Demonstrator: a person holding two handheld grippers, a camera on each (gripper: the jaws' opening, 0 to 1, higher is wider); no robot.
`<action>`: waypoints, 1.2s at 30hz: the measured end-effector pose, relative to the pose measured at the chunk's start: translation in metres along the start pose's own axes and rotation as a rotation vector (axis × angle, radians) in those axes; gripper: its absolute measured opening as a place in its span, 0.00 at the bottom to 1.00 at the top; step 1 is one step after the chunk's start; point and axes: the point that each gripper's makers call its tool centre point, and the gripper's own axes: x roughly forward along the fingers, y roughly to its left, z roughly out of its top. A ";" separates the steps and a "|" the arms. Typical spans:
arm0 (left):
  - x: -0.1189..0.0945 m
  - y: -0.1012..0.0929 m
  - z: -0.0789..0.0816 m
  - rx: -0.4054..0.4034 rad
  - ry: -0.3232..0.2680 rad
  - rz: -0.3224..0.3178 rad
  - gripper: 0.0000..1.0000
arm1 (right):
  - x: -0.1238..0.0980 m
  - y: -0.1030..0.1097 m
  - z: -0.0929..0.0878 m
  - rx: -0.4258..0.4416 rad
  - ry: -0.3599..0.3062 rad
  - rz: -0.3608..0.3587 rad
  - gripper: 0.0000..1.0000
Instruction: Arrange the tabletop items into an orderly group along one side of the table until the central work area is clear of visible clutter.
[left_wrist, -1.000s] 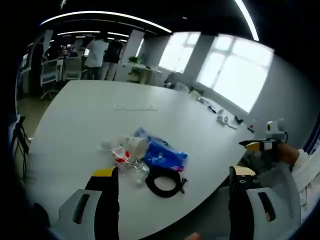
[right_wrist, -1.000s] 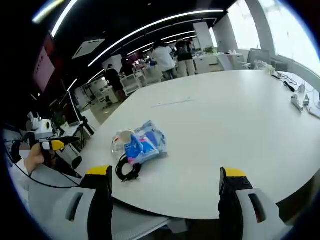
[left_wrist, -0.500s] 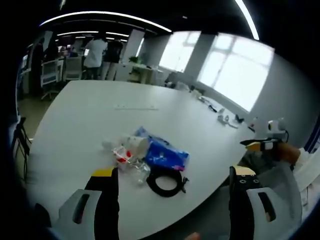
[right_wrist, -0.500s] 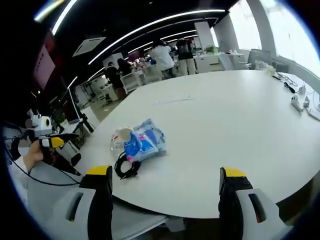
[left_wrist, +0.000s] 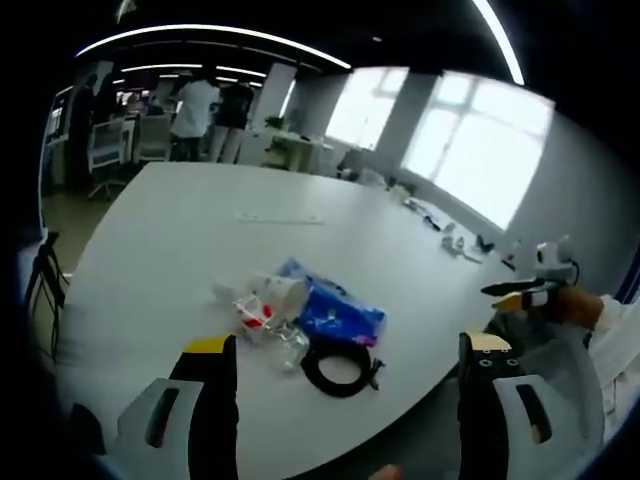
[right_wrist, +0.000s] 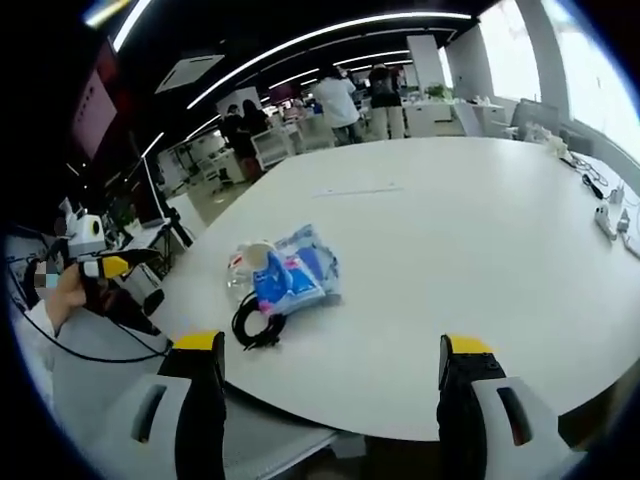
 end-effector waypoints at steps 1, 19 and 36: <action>0.000 0.000 0.000 -0.001 0.001 0.000 0.89 | 0.000 0.000 0.000 -0.001 0.002 0.000 0.86; 0.005 -0.005 -0.008 0.007 0.035 -0.014 0.88 | 0.008 -0.004 0.002 0.015 -0.016 0.009 0.86; 0.010 -0.001 -0.016 0.003 0.113 -0.009 0.88 | 0.024 -0.001 0.015 0.005 -0.068 0.043 0.87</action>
